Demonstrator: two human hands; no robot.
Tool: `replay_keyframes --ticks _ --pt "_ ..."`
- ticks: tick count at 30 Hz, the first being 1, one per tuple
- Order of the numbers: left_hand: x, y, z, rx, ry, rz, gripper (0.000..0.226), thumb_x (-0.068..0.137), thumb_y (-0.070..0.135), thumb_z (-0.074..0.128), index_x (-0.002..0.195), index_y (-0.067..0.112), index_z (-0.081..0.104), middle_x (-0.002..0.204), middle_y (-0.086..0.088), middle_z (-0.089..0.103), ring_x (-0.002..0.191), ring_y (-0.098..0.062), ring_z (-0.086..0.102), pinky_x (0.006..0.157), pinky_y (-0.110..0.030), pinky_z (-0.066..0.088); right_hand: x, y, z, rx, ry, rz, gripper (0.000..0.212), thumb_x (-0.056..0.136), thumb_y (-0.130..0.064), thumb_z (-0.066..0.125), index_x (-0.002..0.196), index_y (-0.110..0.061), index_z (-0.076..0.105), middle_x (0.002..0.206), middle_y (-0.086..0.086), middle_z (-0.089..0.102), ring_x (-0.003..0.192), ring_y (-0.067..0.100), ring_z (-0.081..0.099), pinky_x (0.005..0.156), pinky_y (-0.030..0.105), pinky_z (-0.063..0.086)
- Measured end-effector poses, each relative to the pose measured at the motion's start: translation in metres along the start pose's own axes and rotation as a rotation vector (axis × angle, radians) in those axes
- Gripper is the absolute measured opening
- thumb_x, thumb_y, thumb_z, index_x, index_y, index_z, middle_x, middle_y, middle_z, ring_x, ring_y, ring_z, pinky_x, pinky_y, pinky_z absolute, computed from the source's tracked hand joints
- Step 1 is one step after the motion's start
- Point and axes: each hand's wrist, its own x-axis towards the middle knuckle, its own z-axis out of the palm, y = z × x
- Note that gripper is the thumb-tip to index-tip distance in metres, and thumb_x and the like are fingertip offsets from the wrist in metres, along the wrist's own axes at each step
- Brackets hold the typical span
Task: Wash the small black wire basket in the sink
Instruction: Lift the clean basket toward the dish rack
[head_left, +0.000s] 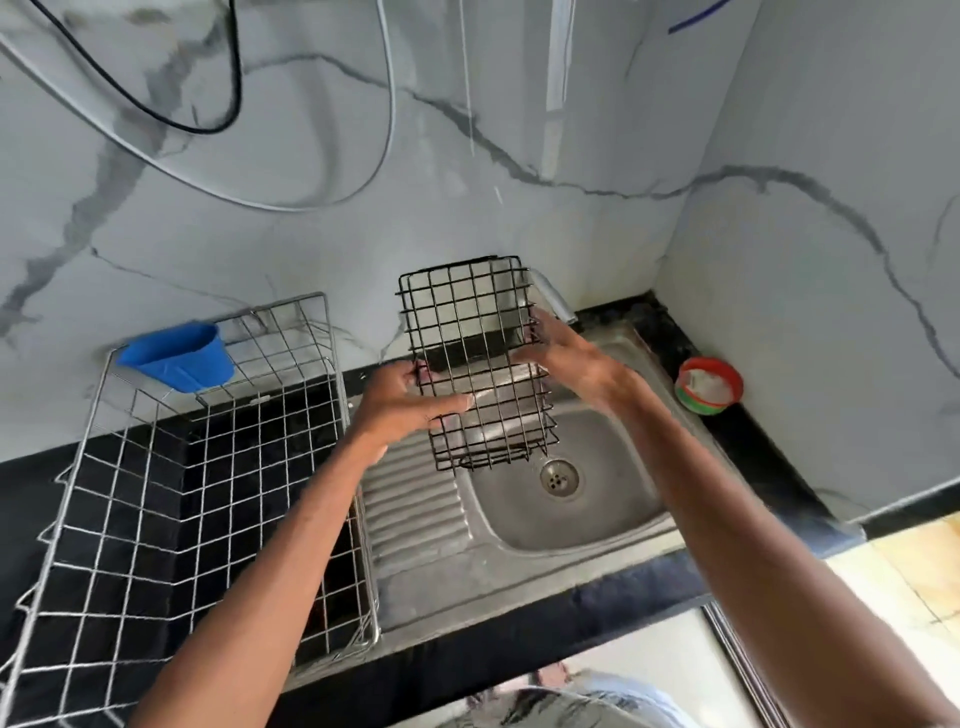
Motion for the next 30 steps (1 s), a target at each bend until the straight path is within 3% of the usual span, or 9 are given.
replay_keyframes --ticks 3,6,9,11,16,20,25,27,30 --pt "-0.01 0.004 -0.017 0.018 0.052 -0.017 0.099 0.069 0.027 0.095 0.149 0.0 0.045 0.124 -0.008 0.063 0.085 0.001 0.057 0.065 -0.002 0.047 0.01 -0.003 0.013 0.046 -0.008 -0.033 0.086 0.094 -0.022 0.067 0.161 -0.027 0.012 0.169 0.004 0.011 0.151 0.024 0.026 0.121 0.05 0.029" --pt "-0.028 0.006 -0.04 0.042 0.084 -0.008 0.116 0.04 0.059 0.098 0.138 0.012 0.059 0.125 0.0 0.066 0.101 0.001 0.066 0.095 -0.026 0.058 0.017 -0.011 0.034 0.11 0.007 -0.05 0.085 0.092 -0.021 0.069 0.16 -0.021 0.019 0.161 0.007 0.031 0.138 0.019 0.041 0.119 0.054 0.031" --pt "-0.04 -0.002 -0.07 0.029 0.13 0.016 0.139 0.034 0.071 0.098 0.15 0.011 0.048 0.144 0.0 0.057 0.123 -0.019 0.062 0.103 -0.05 0.057 0.022 -0.019 0.056 0.118 -0.001 -0.055 0.082 0.092 -0.022 0.069 0.16 -0.022 0.022 0.15 0.004 0.048 0.129 0.014 0.05 0.116 0.057 0.034" --pt "-0.045 -0.004 -0.089 0.034 0.148 0.07 0.138 0.037 0.072 0.096 0.15 0.009 0.049 0.144 0.002 0.059 0.123 -0.016 0.062 0.108 -0.046 0.053 0.024 -0.027 0.069 0.147 -0.026 -0.07 0.082 0.093 -0.023 0.068 0.16 -0.021 0.022 0.135 -0.008 0.058 0.116 0.007 0.056 0.112 0.053 0.039" --pt "-0.061 -0.012 -0.137 0.042 0.21 0.169 0.126 0.047 0.069 0.093 0.15 0.008 0.051 0.153 -0.008 0.054 0.136 -0.018 0.055 0.108 -0.025 0.041 0.019 -0.057 0.105 0.21 -0.021 -0.126 0.091 0.081 -0.035 0.079 0.157 -0.023 0.029 0.146 0.006 0.054 0.126 0.018 0.058 0.108 0.05 0.043" --pt "-0.077 -0.028 -0.18 0.061 0.204 0.223 0.109 0.057 0.061 0.091 0.146 0.01 0.056 0.147 -0.006 0.06 0.134 -0.017 0.057 0.113 -0.032 0.042 0.006 -0.076 0.153 0.239 -0.006 -0.186 0.047 0.093 -0.027 0.068 0.137 -0.022 0.049 0.147 0.008 0.054 0.126 0.025 0.059 0.11 0.058 0.041" --pt "-0.103 -0.066 -0.241 0.071 0.223 0.143 0.08 0.059 0.06 0.095 0.125 0.023 0.069 0.119 0.015 0.069 0.115 -0.005 0.063 0.101 -0.026 0.048 -0.009 -0.088 0.226 0.228 0.0 -0.163 0.096 0.072 -0.043 0.075 0.154 -0.014 0.035 0.137 0.006 0.063 0.12 0.027 0.063 0.106 0.053 0.047" --pt "-0.11 -0.084 -0.258 0.068 0.205 0.094 0.096 0.05 0.071 0.093 0.127 0.02 0.068 0.117 0.014 0.07 0.108 -0.005 0.067 0.094 -0.032 0.057 -0.009 -0.088 0.252 0.203 -0.034 -0.144 0.104 0.065 -0.051 0.076 0.154 -0.013 0.036 0.144 0.009 0.056 0.122 0.03 0.062 0.104 0.053 0.048" --pt "-0.118 -0.11 -0.274 0.042 0.174 0.001 0.098 0.056 0.065 0.094 0.131 0.013 0.061 0.109 -0.001 0.073 0.097 -0.017 0.075 0.086 -0.042 0.065 0.004 -0.078 0.285 0.143 -0.082 -0.083 0.077 0.085 -0.047 0.068 0.148 -0.009 0.046 0.153 0.011 0.046 0.123 0.033 0.057 0.102 0.055 0.048"
